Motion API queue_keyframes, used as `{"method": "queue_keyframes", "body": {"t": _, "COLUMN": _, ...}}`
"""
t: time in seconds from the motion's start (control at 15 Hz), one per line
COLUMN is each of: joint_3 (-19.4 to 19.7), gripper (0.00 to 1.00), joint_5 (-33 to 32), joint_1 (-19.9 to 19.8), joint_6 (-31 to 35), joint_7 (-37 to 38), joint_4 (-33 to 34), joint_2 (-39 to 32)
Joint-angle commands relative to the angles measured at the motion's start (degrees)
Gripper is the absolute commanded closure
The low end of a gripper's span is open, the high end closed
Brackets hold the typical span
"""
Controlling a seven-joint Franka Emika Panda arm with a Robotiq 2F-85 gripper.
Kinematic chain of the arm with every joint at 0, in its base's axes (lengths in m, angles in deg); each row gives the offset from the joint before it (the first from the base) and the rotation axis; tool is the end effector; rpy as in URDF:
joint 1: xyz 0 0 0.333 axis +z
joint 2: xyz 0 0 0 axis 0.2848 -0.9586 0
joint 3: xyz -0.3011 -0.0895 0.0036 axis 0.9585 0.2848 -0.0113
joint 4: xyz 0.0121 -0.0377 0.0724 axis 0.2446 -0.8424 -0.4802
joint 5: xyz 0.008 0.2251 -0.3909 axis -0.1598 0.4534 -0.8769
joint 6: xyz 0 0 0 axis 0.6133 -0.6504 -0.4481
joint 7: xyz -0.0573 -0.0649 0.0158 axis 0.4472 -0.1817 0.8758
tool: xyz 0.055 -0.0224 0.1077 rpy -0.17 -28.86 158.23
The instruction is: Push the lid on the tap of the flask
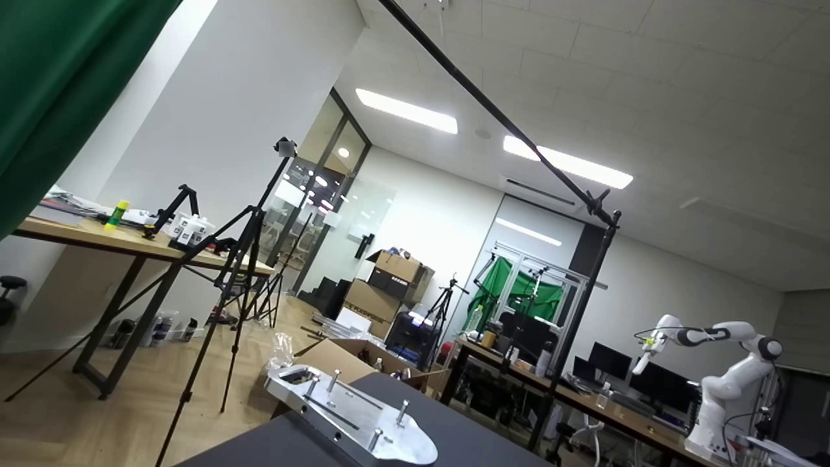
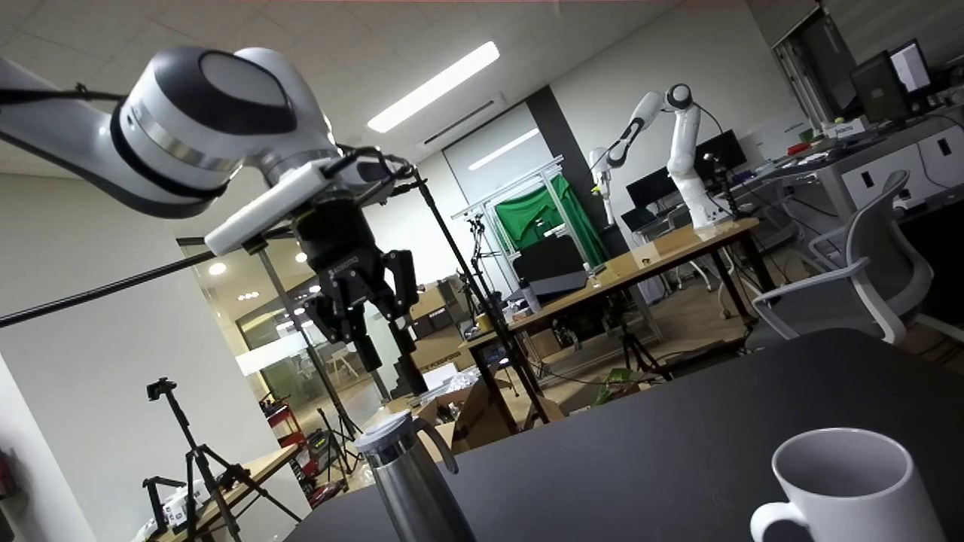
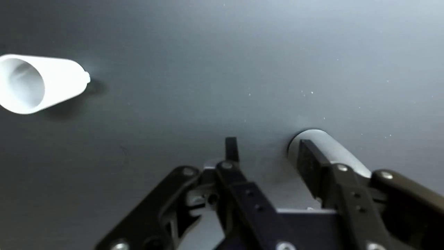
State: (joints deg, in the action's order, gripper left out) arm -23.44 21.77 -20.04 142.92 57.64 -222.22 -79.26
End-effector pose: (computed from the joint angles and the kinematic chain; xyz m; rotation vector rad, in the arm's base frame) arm 0.5188 -0.0821 0.3572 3.1299 0.0762 -0.0817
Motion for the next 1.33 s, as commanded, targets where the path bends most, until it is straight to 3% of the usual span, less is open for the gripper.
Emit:
{"method": "queue_keyframes", "body": {"t": 0.0, "joint_3": -3.1, "gripper": 0.81, "joint_5": -1.0, "joint_1": 2.1, "joint_6": 3.6, "joint_7": 3.4, "joint_4": 4.4, "joint_2": -5.5}}
{"method": "queue_keyframes", "body": {"t": 0.13, "joint_3": -4.6, "gripper": 0.95, "joint_5": -1.2, "joint_1": 3.2, "joint_6": 6.6, "joint_7": 4.2, "joint_4": 5.6, "joint_2": -7.8}}
{"method": "queue_keyframes", "body": {"t": 0.27, "joint_3": -5.7, "gripper": 1.00, "joint_5": -0.9, "joint_1": 4.1, "joint_6": 8.9, "joint_7": 4.5, "joint_4": 7.0, "joint_2": -10.1}}
{"method": "queue_keyframes", "body": {"t": 1.27, "joint_3": -9.7, "gripper": 1.00, "joint_5": 6.3, "joint_1": 6.7, "joint_6": 19.4, "joint_7": 1.2, "joint_4": 7.9, "joint_2": -16.9}}
